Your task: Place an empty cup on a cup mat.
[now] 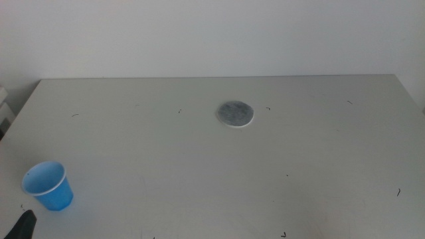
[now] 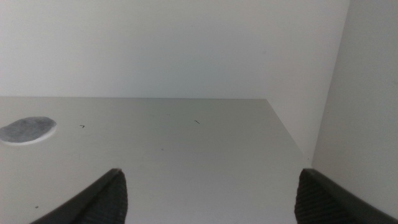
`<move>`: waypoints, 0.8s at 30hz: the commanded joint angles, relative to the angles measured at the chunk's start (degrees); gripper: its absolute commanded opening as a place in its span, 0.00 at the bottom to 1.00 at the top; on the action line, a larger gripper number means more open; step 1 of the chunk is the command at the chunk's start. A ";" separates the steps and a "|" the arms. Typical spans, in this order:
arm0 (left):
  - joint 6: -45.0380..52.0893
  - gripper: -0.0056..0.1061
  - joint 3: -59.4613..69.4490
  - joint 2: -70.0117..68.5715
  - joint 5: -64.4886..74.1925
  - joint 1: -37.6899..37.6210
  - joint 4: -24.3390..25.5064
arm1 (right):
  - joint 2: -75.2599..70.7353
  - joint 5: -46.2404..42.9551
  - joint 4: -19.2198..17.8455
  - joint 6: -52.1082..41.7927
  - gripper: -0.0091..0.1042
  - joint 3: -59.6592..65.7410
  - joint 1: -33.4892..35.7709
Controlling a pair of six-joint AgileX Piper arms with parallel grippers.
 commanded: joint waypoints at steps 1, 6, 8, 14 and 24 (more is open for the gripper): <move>-0.31 0.99 -3.03 -0.41 -3.36 0.05 -0.26 | -1.10 -4.46 -0.52 -0.49 0.91 -0.66 0.09; -1.45 0.99 -9.70 3.32 2.12 0.05 -0.63 | -1.10 -4.46 -0.52 -0.49 0.91 -0.66 0.09; -2.54 0.99 -13.22 5.58 4.89 0.05 -0.63 | -1.10 -4.46 -0.52 -0.49 0.91 -0.66 0.09; -3.49 0.99 -27.46 14.30 15.14 0.05 -0.63 | -1.10 -4.46 -0.52 -0.49 0.91 -0.66 0.09; -3.49 0.99 -50.84 29.97 31.66 0.05 -0.63 | -1.10 -4.46 -0.52 -0.49 0.91 -0.66 0.09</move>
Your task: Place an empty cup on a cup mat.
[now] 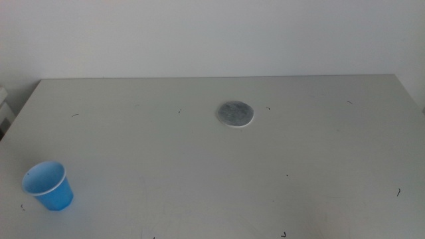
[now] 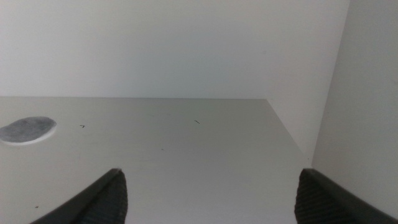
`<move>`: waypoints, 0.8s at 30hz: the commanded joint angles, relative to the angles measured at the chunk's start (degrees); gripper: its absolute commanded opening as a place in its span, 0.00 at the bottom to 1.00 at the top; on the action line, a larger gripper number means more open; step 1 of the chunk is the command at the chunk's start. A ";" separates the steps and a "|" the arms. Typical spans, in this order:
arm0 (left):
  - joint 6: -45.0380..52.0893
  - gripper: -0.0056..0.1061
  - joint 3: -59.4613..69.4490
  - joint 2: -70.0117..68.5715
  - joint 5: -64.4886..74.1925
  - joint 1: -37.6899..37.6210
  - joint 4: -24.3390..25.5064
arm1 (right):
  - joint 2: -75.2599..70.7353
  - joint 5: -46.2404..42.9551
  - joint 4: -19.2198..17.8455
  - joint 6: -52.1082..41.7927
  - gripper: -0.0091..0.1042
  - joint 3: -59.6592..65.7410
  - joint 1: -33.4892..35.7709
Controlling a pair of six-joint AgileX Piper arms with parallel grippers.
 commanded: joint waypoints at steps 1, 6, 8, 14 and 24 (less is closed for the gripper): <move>-0.89 0.99 -7.02 4.50 1.23 0.05 -0.18 | -1.10 -4.46 -0.52 -0.49 0.91 -0.66 0.09; -0.89 0.99 -18.63 13.24 9.80 0.05 0.04 | -1.10 -4.46 -0.52 -0.49 0.91 -0.66 0.09; -0.89 0.99 -23.49 16.82 12.83 0.05 0.04 | -1.10 -4.46 -0.52 -0.49 0.91 -0.66 0.09; -0.89 0.99 -35.11 26.25 22.76 0.05 -0.17 | -1.10 -4.46 -0.52 -0.49 0.91 -0.66 0.09; -0.90 0.99 -37.69 34.72 29.03 0.05 3.61 | -1.10 -4.46 -0.52 -0.49 0.91 -0.66 0.09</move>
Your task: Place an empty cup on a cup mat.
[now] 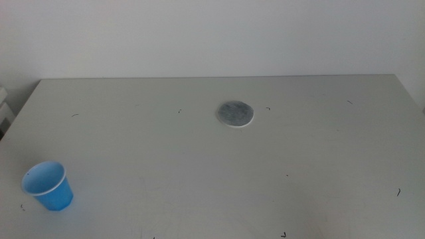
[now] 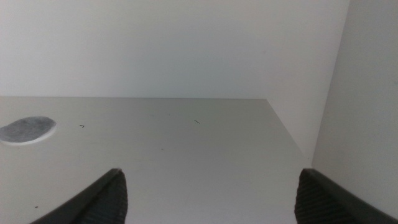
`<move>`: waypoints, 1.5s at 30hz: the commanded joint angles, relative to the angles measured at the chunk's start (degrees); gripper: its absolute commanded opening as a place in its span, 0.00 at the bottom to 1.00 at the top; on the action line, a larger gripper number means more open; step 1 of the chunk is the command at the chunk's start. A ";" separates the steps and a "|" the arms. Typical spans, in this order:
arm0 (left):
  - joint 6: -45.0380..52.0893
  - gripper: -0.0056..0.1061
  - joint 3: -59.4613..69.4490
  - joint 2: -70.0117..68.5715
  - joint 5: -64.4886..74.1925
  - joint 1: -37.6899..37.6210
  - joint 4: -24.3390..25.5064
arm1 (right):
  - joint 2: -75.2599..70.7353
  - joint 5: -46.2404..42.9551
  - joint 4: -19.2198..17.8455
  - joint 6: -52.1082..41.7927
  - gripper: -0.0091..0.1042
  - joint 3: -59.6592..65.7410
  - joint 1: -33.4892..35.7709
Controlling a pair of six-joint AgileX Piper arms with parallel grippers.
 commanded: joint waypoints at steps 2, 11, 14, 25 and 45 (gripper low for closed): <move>-0.30 0.99 -1.76 1.35 -0.19 0.05 1.11 | -1.10 -4.46 -0.52 -0.49 0.91 -0.66 0.09; 2.56 0.99 -1.87 7.30 0.61 0.15 -2.39 | -1.10 -4.46 -0.52 -0.49 0.91 -0.66 0.09; 4.28 0.99 -1.87 9.05 0.98 1.43 -2.56 | -1.10 -4.46 -0.52 -0.49 0.91 -0.66 0.09; 18.09 0.99 -1.81 15.98 2.05 13.49 -11.22 | -1.10 -4.46 -0.52 -0.49 0.91 -0.66 0.09; 21.71 0.99 7.54 32.00 -6.61 15.60 -12.73 | -1.10 -4.46 -0.52 -0.49 0.91 -0.66 0.09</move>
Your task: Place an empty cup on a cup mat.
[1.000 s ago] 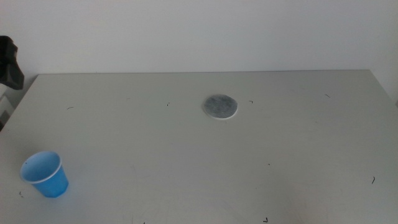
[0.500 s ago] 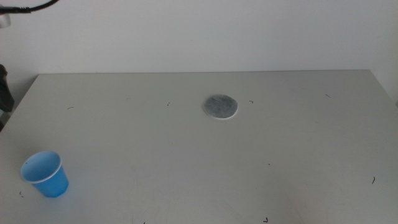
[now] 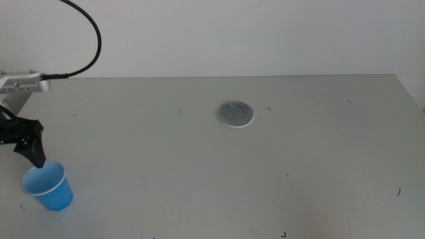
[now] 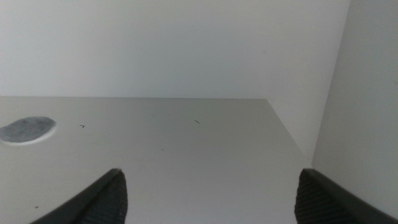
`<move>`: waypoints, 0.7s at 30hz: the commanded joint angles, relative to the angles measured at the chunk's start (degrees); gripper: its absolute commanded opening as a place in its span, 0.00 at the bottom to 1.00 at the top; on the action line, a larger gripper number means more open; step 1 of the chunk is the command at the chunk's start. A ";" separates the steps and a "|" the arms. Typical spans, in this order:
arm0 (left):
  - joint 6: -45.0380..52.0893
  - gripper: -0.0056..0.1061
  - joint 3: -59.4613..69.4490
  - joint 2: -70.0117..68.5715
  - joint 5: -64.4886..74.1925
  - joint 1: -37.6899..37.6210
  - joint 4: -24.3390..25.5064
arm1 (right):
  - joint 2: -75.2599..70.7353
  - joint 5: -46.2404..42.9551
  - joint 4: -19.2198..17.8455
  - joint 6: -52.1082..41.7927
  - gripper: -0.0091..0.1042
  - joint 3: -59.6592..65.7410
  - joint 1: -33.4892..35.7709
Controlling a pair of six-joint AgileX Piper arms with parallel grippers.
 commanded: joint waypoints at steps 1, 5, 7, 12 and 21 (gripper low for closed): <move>0.30 0.99 0.76 -1.45 -2.94 0.09 -1.22 | -1.10 -4.46 -0.52 -0.49 0.91 -0.66 0.09; 0.80 0.99 3.65 0.11 -6.92 0.09 -0.86 | -1.10 -4.46 -0.52 -0.49 0.91 -0.66 0.09; 0.87 0.99 4.79 0.81 -9.04 0.09 -0.64 | -1.10 -4.46 -0.52 -0.49 0.91 -0.66 0.09; 0.87 0.99 5.86 3.58 -11.28 0.09 -0.76 | -1.10 -4.46 -0.52 -0.49 0.91 -0.66 0.09; 0.92 0.71 5.86 6.41 -11.79 0.09 -1.29 | -1.10 -4.46 -0.52 -0.49 0.91 -0.66 0.09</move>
